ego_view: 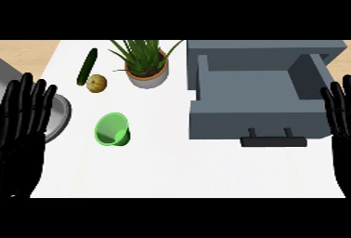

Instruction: Pick up the cup, place it into the drawer and close the drawer

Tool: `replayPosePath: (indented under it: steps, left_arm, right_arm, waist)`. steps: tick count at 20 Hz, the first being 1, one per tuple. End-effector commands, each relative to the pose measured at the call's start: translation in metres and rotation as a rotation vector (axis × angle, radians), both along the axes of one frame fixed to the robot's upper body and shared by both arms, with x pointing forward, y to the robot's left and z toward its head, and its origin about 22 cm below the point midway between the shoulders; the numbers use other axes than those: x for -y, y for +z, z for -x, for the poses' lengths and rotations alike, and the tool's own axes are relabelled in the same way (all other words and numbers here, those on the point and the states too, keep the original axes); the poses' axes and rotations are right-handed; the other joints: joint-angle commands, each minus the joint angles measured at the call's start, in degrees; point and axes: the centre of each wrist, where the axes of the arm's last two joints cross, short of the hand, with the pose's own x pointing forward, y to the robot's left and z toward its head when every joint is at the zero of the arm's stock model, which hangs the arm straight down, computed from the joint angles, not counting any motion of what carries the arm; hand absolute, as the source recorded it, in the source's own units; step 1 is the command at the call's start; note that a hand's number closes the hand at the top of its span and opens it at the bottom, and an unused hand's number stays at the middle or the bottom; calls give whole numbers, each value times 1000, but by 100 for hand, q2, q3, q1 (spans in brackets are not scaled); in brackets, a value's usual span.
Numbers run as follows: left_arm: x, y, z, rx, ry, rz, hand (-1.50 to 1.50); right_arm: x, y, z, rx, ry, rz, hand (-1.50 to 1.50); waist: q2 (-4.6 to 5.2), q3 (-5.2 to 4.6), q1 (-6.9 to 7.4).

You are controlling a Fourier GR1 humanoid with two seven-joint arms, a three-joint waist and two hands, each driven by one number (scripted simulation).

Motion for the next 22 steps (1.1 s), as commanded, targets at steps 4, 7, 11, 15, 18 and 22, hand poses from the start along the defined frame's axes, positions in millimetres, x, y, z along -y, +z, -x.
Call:
replayPosePath:
  steps: [4, 7, 11, 15, 18, 22]
  left_arm:
    - [28, 1, -6, 37, 157, -11, -150]
    - [51, -19, -25, -86, 191, 165, -150]
    - [56, -24, -41, -82, 211, 173, -150]
    - [69, -27, -45, -79, 192, 199, -150]
    - [73, -15, -53, -74, 203, 193, -150]
    - [66, -15, -63, -86, 211, 187, -150]
  right_arm:
    - [-9, 14, 8, 19, 112, -19, -150]
    - [-34, 5, -5, -40, 241, -107, -150]
    - [-17, 10, -20, -42, 235, -115, -150]
    - [-14, 6, -24, -57, 213, -106, -150]
    - [-21, -7, -20, -54, 214, -107, -150]
    - [-38, -3, -7, -50, 223, -128, -150]
  waist:
    - [64, -66, -10]
    - [103, -76, -44]
    - [79, -68, -7]
    - [73, -68, -3]
    - [72, -67, -2]
    - [69, -67, -4]
